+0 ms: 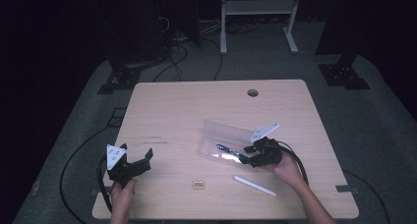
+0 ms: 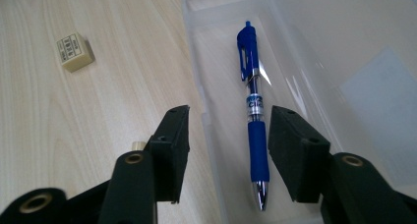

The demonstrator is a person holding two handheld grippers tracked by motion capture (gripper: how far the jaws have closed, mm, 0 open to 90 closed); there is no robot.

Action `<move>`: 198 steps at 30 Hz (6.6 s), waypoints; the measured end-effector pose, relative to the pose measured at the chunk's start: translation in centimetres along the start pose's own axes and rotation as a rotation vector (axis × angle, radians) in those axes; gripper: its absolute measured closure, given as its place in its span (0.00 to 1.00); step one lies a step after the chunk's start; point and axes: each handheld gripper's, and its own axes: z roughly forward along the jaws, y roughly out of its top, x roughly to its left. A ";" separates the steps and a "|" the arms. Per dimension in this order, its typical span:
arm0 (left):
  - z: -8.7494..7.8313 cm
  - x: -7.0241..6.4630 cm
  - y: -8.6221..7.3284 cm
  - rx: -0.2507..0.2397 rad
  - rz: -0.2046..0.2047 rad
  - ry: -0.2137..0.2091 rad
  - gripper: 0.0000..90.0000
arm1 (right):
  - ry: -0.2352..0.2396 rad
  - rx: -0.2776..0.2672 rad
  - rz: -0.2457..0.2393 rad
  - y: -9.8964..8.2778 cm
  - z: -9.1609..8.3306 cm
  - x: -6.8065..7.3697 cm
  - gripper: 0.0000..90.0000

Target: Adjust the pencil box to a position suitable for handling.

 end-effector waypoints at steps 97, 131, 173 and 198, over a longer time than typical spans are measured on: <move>0.0 0.0 0.0 0.001 0.002 0.002 0.01 | -0.078 0.018 -0.076 -7.4 -2.0 6.8 0.82; -0.2 0.2 0.0 -0.002 -0.005 0.005 0.01 | -0.080 0.007 -0.087 -7.2 -2.4 6.6 0.87; -0.2 0.0 0.1 -0.001 0.009 0.009 0.01 | -0.080 0.002 -0.116 0.6 -2.6 4.1 0.87; -0.2 0.1 0.2 -0.011 -0.001 0.007 0.01 | -0.083 0.032 -0.163 3.5 -0.7 3.5 0.87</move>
